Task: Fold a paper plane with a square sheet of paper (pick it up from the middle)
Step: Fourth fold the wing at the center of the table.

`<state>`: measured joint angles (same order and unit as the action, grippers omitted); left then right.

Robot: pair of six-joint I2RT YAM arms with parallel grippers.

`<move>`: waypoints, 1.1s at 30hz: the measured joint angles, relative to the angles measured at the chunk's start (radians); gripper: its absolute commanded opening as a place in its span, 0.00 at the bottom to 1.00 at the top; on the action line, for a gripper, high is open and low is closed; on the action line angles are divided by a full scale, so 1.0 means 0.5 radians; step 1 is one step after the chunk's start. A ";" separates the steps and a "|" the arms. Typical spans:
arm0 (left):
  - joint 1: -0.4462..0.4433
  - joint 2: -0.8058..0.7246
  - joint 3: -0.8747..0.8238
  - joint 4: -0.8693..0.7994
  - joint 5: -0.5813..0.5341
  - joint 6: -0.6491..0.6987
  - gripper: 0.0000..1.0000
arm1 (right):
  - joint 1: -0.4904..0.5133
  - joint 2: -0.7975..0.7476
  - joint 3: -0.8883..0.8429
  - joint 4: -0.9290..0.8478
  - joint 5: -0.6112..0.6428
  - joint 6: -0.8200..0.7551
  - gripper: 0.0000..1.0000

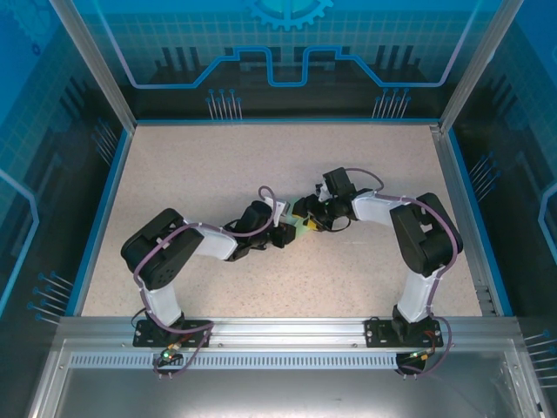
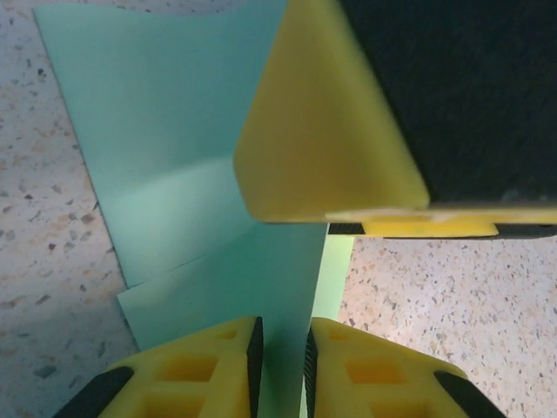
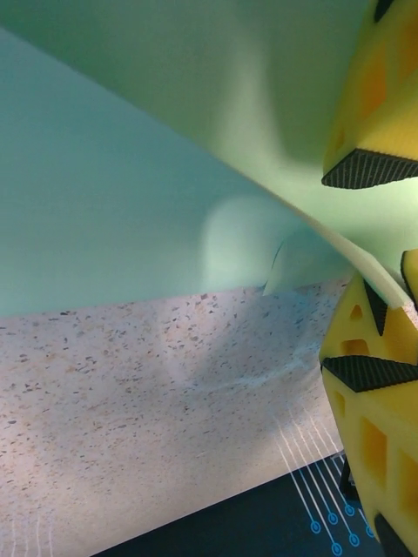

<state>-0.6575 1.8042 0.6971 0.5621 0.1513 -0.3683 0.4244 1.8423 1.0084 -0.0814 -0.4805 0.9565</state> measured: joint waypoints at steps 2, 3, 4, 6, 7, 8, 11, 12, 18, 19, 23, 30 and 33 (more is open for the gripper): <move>0.000 0.000 0.014 -0.020 0.003 0.000 0.25 | 0.000 0.000 -0.001 0.017 -0.007 0.002 0.53; 0.000 0.000 0.019 -0.033 0.006 0.000 0.26 | 0.000 0.001 0.000 0.022 -0.013 0.004 0.51; 0.000 0.000 0.023 -0.043 0.007 0.000 0.26 | 0.000 0.001 0.000 0.028 -0.018 0.008 0.49; 0.000 0.008 0.037 -0.064 0.008 0.001 0.20 | 0.000 0.001 -0.001 0.040 -0.037 0.021 0.47; 0.000 0.014 0.042 -0.069 0.008 0.003 0.19 | 0.000 0.001 -0.001 0.046 -0.043 0.022 0.47; 0.000 0.019 0.045 -0.069 0.008 0.001 0.18 | 0.000 0.001 0.000 0.047 -0.046 0.023 0.47; 0.000 0.024 0.045 -0.084 0.008 0.002 0.16 | -0.009 0.001 0.000 0.043 -0.054 0.031 0.47; 0.000 0.024 0.045 -0.086 0.008 0.006 0.15 | -0.018 0.002 0.009 0.024 -0.059 0.031 0.47; 0.000 0.022 0.044 -0.116 0.008 0.124 0.09 | -0.101 0.090 0.275 -0.339 -0.057 0.030 0.47; 0.000 0.020 0.044 -0.124 0.008 0.159 0.08 | -0.111 0.101 0.310 -0.388 -0.058 0.030 0.48; 0.000 -0.014 0.044 -0.192 0.008 0.311 0.07 | -0.132 0.137 0.404 -0.593 -0.066 0.040 0.49; -0.010 -0.198 0.037 -0.347 0.062 0.633 0.07 | -0.131 0.156 0.479 -0.826 -0.130 0.098 0.46; -0.031 -0.229 0.036 -0.375 0.091 0.755 0.07 | -0.130 0.156 0.488 -0.869 -0.156 0.137 0.41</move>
<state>-0.6727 1.6897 0.7151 0.3748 0.1967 0.0093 0.3592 1.9202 1.2522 -0.5159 -0.5587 1.0248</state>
